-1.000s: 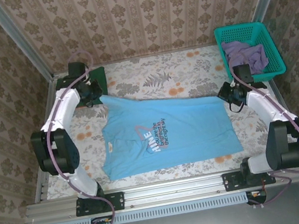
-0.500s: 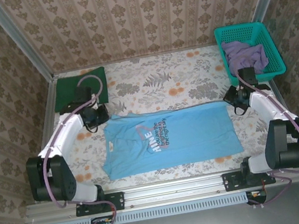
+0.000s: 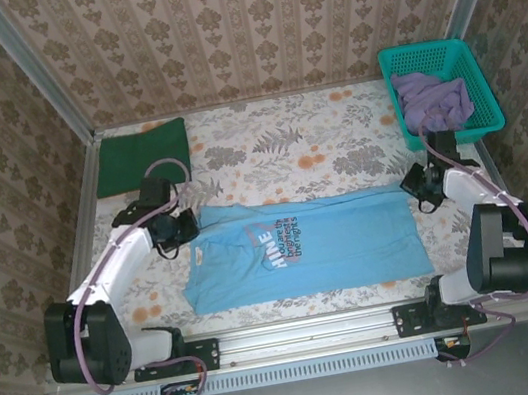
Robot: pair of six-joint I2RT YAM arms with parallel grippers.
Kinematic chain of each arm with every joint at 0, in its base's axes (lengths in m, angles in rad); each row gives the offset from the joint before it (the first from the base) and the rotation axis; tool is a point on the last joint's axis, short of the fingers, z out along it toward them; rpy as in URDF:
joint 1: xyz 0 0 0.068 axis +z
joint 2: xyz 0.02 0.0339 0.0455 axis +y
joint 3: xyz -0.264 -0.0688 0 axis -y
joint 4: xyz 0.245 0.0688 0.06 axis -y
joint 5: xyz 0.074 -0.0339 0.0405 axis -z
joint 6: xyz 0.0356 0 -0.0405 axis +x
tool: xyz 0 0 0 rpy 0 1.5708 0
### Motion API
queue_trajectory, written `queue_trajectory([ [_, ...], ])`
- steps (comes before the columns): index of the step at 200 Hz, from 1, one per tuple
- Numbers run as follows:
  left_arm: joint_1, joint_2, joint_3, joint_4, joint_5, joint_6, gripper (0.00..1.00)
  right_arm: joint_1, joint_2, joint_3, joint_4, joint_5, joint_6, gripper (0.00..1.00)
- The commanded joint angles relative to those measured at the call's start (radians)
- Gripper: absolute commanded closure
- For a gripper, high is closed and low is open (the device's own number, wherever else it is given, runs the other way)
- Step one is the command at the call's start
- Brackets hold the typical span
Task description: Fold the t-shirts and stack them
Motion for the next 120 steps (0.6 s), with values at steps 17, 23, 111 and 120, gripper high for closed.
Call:
queue_trajectory([
  [17,0.006,-0.056,-0.062,-0.036,-0.11,-0.074,1.0,-0.009,-0.047,-0.069,0.006,-0.001,0.016,0.95],
  [23,0.012,-0.074,-0.073,-0.039,-0.128,-0.093,1.0,-0.011,-0.053,-0.083,0.008,0.0,0.024,0.94],
  [111,0.062,-0.067,0.1,-0.045,-0.148,-0.137,0.53,-0.066,-0.189,-0.131,0.009,-0.045,0.202,0.62],
  [120,0.045,-0.008,0.149,-0.036,-0.093,-0.085,0.51,-0.026,-0.185,-0.126,0.034,-0.064,0.206,0.63],
])
